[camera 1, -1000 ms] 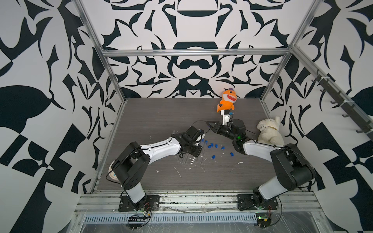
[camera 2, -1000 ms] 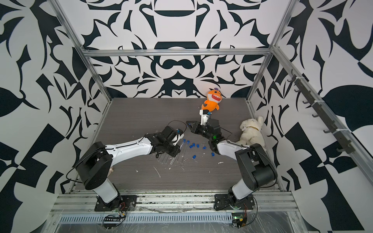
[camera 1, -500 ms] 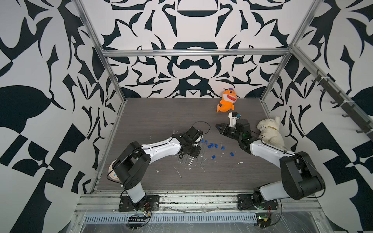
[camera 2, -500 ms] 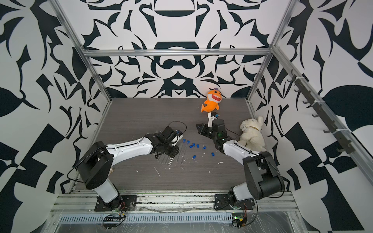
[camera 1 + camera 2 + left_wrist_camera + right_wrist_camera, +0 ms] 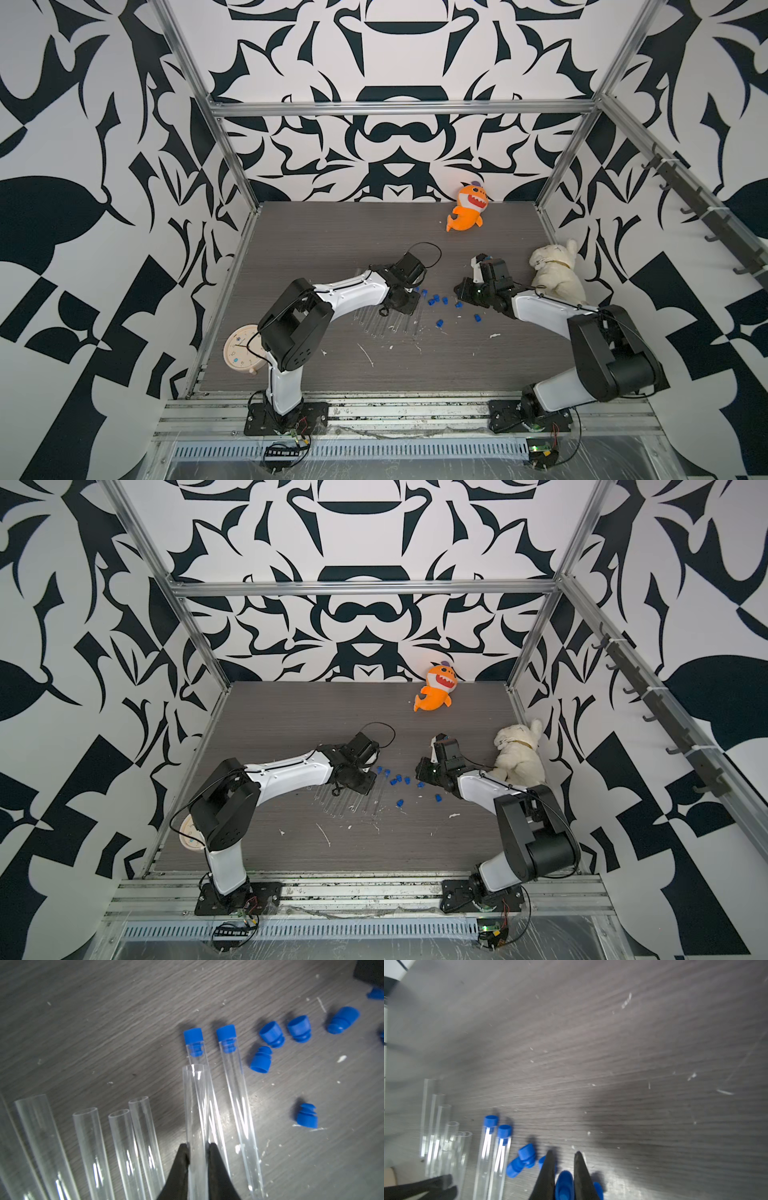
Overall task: Remove stoppers from test tubes
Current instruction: Place the stopper at the center of the board.
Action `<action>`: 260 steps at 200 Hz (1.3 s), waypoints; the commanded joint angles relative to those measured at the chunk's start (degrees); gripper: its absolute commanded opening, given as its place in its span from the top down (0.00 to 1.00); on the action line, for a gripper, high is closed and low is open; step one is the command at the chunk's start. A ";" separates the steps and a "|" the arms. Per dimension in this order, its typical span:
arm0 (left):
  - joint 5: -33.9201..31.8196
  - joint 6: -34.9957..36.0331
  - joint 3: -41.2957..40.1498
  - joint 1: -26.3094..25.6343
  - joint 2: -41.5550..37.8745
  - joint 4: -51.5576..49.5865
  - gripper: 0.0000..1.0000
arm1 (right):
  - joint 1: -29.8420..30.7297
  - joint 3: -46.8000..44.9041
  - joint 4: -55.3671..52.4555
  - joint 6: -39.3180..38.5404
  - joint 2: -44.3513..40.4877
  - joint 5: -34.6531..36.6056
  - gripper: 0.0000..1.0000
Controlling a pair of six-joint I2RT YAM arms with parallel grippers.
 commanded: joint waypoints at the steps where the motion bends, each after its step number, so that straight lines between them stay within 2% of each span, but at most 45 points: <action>1: -1.43 -1.03 1.46 0.57 1.46 -3.46 1.00 | 0.22 0.39 0.43 -1.24 0.64 1.16 1.00; 79: -2.07 -1.80 2.91 0.79 4.70 -4.45 1.00 | 0.06 -0.40 1.96 -1.51 2.09 2.23 0.96; 109: -2.27 -1.91 2.60 0.83 4.82 -4.16 0.94 | -0.01 -0.75 2.29 -1.42 2.07 2.21 0.91; 162: -1.83 -2.17 2.37 0.83 4.37 -4.05 0.78 | -0.12 -0.84 2.56 -1.20 2.10 2.15 0.85; 229: -1.74 -2.42 2.11 0.82 4.26 -4.00 0.68 | -0.21 -1.17 2.84 -1.10 2.36 2.31 0.80; 260: -2.17 -2.52 2.18 0.80 3.27 -4.51 0.67 | -0.39 -1.18 2.84 -1.11 2.18 2.32 0.78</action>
